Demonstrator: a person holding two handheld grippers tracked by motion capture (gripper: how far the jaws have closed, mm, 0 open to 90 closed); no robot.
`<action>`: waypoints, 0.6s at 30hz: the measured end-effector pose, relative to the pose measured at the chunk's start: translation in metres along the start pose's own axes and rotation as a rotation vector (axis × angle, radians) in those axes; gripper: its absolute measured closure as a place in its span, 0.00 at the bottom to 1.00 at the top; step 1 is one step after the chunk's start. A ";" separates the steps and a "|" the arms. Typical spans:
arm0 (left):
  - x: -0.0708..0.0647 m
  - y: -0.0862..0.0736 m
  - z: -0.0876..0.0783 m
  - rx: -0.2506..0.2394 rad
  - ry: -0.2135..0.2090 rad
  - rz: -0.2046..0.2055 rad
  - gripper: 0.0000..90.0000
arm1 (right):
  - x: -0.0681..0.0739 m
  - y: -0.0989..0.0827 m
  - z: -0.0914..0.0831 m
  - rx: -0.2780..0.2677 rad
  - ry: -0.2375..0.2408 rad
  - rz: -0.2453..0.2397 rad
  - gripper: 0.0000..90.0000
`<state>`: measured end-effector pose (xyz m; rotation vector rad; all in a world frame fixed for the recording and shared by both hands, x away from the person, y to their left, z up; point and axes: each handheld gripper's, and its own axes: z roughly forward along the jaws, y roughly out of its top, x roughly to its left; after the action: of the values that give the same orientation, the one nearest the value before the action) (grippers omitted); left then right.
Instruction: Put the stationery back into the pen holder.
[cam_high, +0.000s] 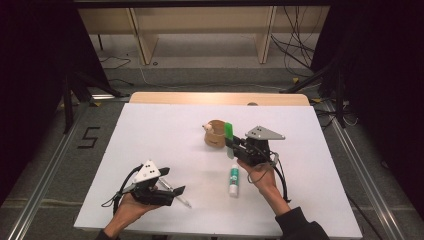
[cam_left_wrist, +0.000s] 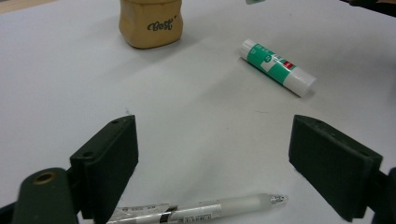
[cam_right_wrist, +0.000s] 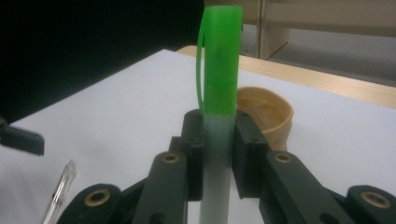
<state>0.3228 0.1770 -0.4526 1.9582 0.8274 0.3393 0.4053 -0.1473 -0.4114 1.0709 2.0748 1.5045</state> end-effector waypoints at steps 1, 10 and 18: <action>0.000 -0.001 -0.001 -0.004 -0.001 -0.001 0.17 | -0.001 0.003 0.002 -0.004 -0.003 0.004 0.86; -0.005 -0.007 -0.006 -0.006 0.014 0.010 0.17 | -0.013 0.022 0.021 -0.014 -0.006 0.076 0.86; -0.007 -0.012 -0.007 -0.002 0.021 0.021 0.17 | -0.023 0.035 0.034 -0.019 -0.025 0.115 0.86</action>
<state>0.3090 0.1805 -0.4583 1.9657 0.8202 0.3729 0.4555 -0.1371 -0.3950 1.2145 2.0085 1.5525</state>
